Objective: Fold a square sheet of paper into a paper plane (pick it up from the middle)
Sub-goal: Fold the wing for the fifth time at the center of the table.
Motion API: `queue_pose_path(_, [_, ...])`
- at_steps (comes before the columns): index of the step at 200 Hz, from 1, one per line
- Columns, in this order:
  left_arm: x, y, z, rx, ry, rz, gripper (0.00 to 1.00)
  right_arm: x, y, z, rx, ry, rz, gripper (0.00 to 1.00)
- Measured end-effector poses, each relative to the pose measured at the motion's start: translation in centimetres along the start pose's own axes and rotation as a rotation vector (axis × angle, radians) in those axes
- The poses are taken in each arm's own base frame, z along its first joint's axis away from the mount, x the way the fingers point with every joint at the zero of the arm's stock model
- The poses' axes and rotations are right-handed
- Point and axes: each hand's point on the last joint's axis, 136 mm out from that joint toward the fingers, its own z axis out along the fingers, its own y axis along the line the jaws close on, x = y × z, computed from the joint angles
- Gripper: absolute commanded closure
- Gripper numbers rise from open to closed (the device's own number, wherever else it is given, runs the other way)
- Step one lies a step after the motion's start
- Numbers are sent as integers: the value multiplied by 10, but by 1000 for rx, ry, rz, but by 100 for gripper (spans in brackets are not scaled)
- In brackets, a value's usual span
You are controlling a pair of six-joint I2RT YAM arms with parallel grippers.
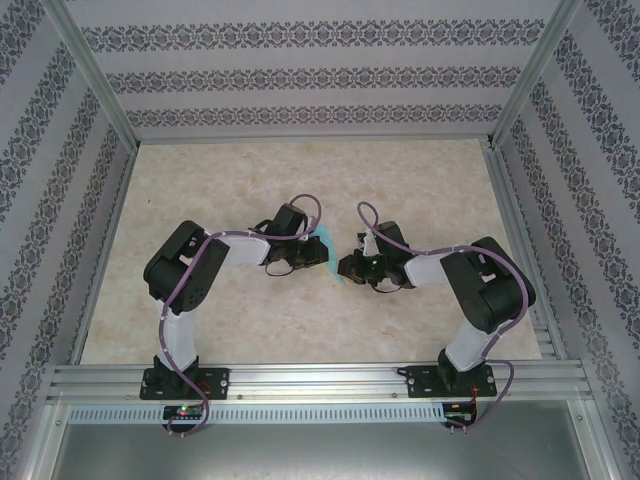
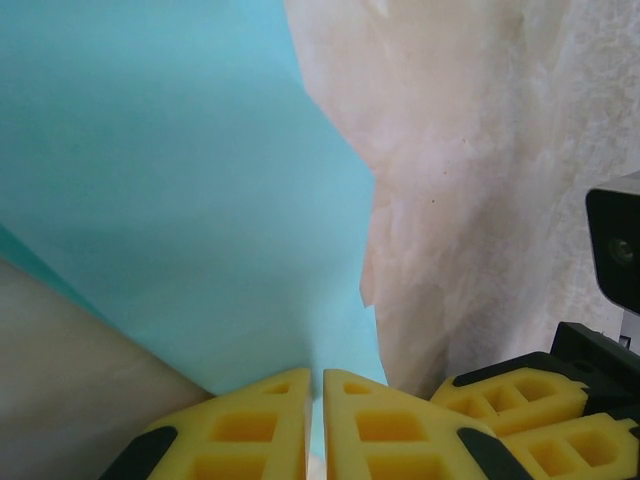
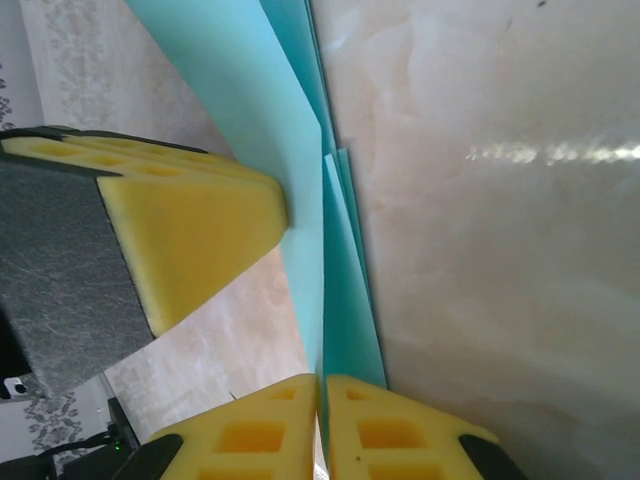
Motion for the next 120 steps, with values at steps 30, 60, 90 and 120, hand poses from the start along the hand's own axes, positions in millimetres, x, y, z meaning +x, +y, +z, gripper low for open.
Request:
queue_pose_path(30, [0,0,0,1,0,0,87,1,-2,0,5,5,-2,96])
queue_pose_path(60, [0,0,0,1,1,0,86,3,-5,3,8,18,3,96])
queue_pose_path(90, [0,-2,0,7,4,2,83,3,-4,4,8,26,2,96])
queue_pose_path(120, [1,-6,0,21,13,11,80,4,-5,4,10,29,-1,96])
